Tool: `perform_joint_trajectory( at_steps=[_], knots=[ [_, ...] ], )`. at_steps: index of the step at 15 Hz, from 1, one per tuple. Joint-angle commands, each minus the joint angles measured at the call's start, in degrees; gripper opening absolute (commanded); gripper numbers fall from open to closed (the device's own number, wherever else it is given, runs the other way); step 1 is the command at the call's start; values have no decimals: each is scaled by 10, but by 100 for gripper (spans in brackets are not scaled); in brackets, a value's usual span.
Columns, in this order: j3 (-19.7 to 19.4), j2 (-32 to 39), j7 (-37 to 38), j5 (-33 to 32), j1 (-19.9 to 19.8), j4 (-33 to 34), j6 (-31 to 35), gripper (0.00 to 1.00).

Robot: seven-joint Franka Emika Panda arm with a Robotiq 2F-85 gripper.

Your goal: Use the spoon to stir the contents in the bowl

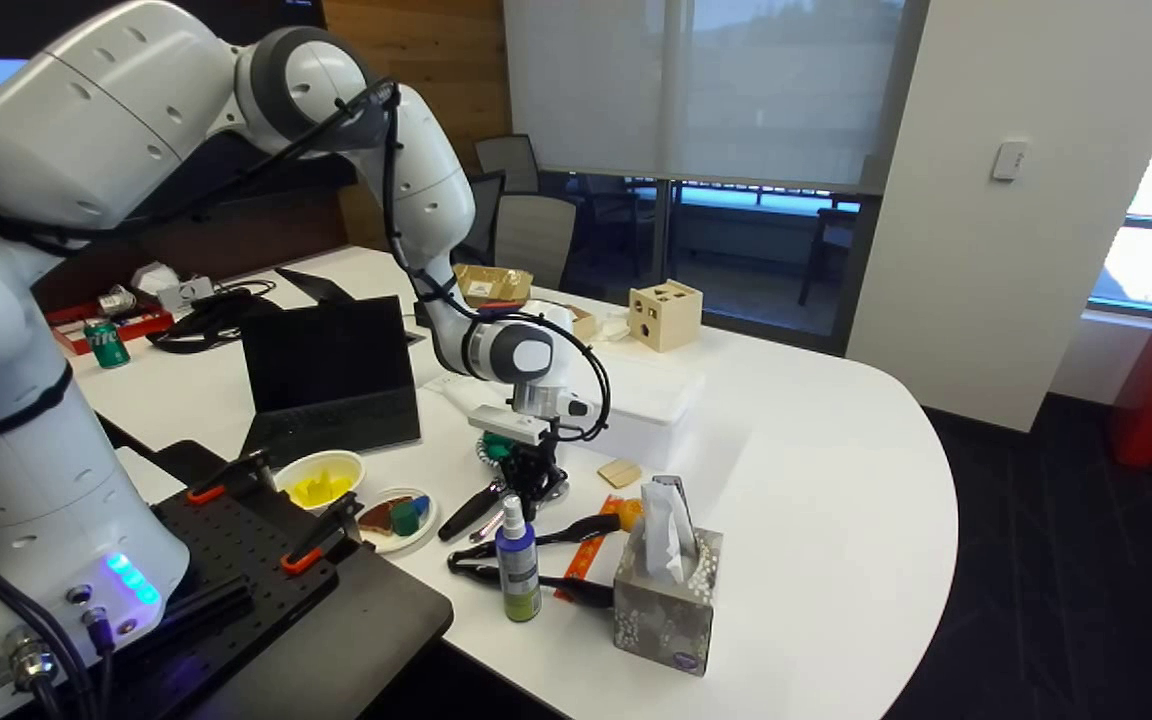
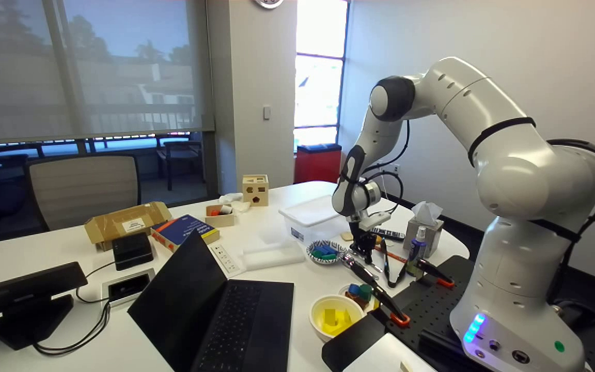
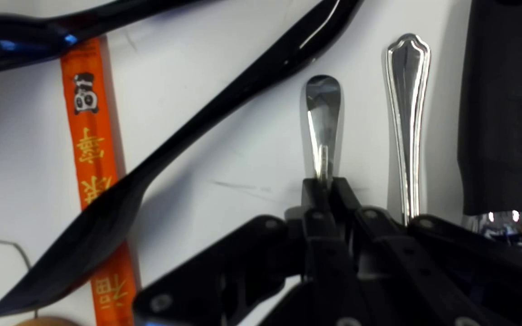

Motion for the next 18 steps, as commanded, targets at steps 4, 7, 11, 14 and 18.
perform_joint_trajectory(
  at_steps=[4,7,11,14,18],
  knots=[
    [16,-66,-6,18,-24,-42,-29,2],
    [38,-107,-17,47,-41,-42,-102,2],
    [64,-140,-38,104,-62,-5,-243,2],
    [73,-121,-51,150,-75,48,-334,2],
    [76,-66,-50,211,-91,124,-444,2]
  ],
)
